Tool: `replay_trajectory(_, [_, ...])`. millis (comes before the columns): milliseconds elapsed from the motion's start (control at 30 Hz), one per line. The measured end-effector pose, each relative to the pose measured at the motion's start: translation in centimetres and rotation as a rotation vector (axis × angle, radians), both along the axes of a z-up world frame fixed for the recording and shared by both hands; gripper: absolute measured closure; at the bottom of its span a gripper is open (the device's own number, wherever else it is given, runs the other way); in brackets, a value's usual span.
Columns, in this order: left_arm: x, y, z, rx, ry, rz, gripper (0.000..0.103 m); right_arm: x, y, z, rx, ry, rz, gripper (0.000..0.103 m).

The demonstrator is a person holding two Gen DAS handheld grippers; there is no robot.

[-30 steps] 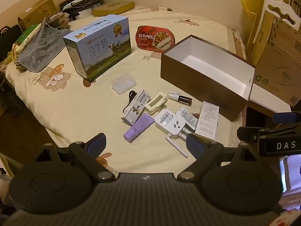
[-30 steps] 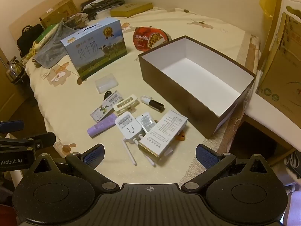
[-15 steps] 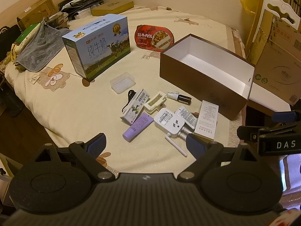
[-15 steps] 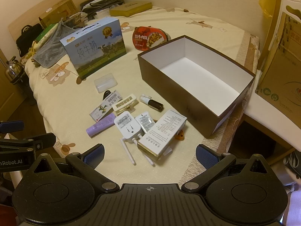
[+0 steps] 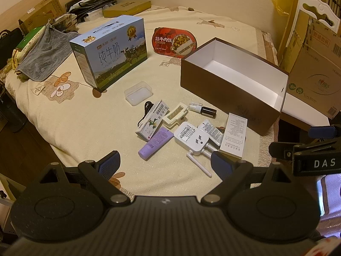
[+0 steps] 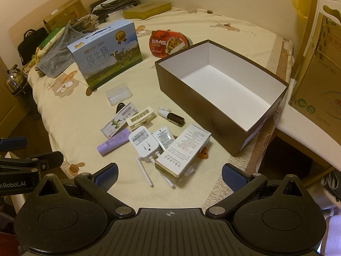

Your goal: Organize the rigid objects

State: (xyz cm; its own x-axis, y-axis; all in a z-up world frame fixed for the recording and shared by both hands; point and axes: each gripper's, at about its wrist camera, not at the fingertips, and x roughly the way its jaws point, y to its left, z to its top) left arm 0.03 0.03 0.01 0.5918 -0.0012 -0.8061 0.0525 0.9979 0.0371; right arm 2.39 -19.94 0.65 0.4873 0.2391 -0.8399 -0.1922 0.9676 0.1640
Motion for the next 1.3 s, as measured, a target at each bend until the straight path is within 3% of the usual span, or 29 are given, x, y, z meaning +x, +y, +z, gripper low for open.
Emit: replay_trajectory(1300, [0.03,-0.02,-0.02,0.001,0.005,-0.001,0.013,0.14,-0.25,-0.26,0.001,0.003,-0.001,0.002])
